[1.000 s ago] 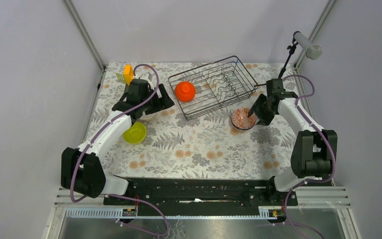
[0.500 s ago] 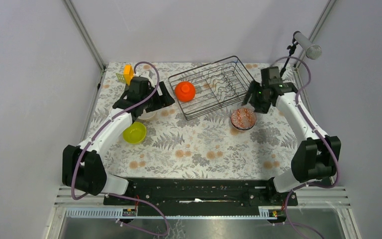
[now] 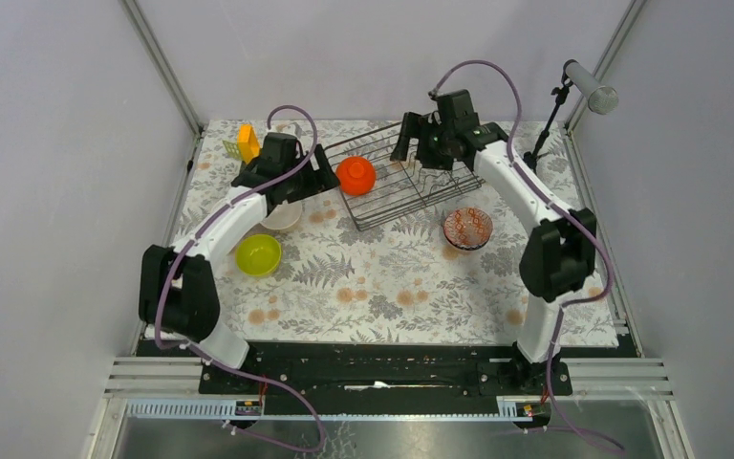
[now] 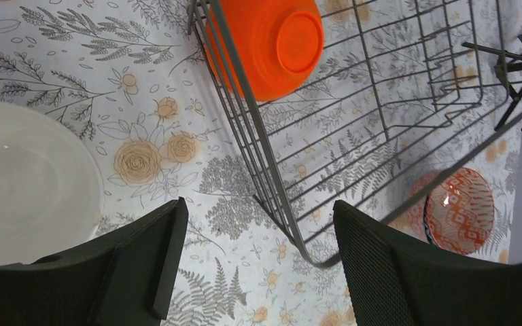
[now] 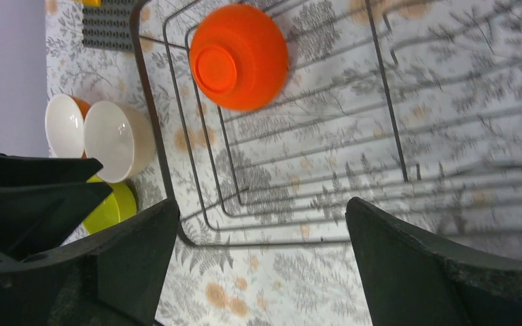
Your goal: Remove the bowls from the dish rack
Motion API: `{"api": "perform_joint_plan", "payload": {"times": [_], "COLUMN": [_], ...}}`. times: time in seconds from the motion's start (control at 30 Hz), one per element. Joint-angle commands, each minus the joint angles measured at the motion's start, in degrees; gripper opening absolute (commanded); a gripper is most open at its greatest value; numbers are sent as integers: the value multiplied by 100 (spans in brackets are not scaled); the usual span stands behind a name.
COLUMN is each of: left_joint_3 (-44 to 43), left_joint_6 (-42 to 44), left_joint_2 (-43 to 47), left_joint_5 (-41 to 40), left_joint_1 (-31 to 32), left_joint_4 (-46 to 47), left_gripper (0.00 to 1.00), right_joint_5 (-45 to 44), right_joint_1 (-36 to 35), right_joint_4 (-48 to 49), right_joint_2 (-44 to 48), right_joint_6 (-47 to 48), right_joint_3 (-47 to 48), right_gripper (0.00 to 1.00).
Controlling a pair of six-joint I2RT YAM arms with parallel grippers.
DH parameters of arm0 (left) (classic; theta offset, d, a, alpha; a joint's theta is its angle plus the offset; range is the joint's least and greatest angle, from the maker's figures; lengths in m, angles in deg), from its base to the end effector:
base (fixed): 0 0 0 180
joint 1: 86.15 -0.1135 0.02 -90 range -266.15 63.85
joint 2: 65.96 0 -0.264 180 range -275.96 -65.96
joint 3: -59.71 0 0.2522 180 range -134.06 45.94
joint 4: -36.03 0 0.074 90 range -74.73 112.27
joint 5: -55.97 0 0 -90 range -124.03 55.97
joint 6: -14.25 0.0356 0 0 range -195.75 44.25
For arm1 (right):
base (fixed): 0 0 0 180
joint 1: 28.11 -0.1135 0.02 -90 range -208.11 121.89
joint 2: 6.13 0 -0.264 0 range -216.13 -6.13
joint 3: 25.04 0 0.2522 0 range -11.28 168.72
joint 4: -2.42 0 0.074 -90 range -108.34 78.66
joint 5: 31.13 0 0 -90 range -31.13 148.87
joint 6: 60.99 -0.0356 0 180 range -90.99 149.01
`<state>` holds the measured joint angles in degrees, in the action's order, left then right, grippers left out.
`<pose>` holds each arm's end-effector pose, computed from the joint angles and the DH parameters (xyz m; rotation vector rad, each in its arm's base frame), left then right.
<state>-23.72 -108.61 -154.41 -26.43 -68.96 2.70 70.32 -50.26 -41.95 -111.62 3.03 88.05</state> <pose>0.3328 -0.1079 0.2875 -0.2409 2.2944 -0.6108 0.3935 0.1678 0.3361 -0.0383 2.2842 0.6751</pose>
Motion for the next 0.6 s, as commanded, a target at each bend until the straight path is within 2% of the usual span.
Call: {"api": "perform_joint_plan", "payload": {"times": [0.0, 0.2, 0.57], "left_joint_3": [-460, -678, -995], "left_joint_6": [-1, -112, -221], "left_joint_2": [-366, -834, -1494], "left_joint_5": [-197, -342, -408], "left_joint_1": [3, 16, 160], "left_joint_4": [233, 161, 146], "left_gripper": [82, 78, 69], "right_joint_5": [363, 517, 643], "right_joint_1": [-84, -132, -284], "right_joint_4": [436, 614, 685], "right_joint_2": [-645, -1434, -2121], "right_joint_6": [387, 512, 686], "right_joint_3": [764, 1348, 1851], "right_gripper": [100, 100, 100]}}
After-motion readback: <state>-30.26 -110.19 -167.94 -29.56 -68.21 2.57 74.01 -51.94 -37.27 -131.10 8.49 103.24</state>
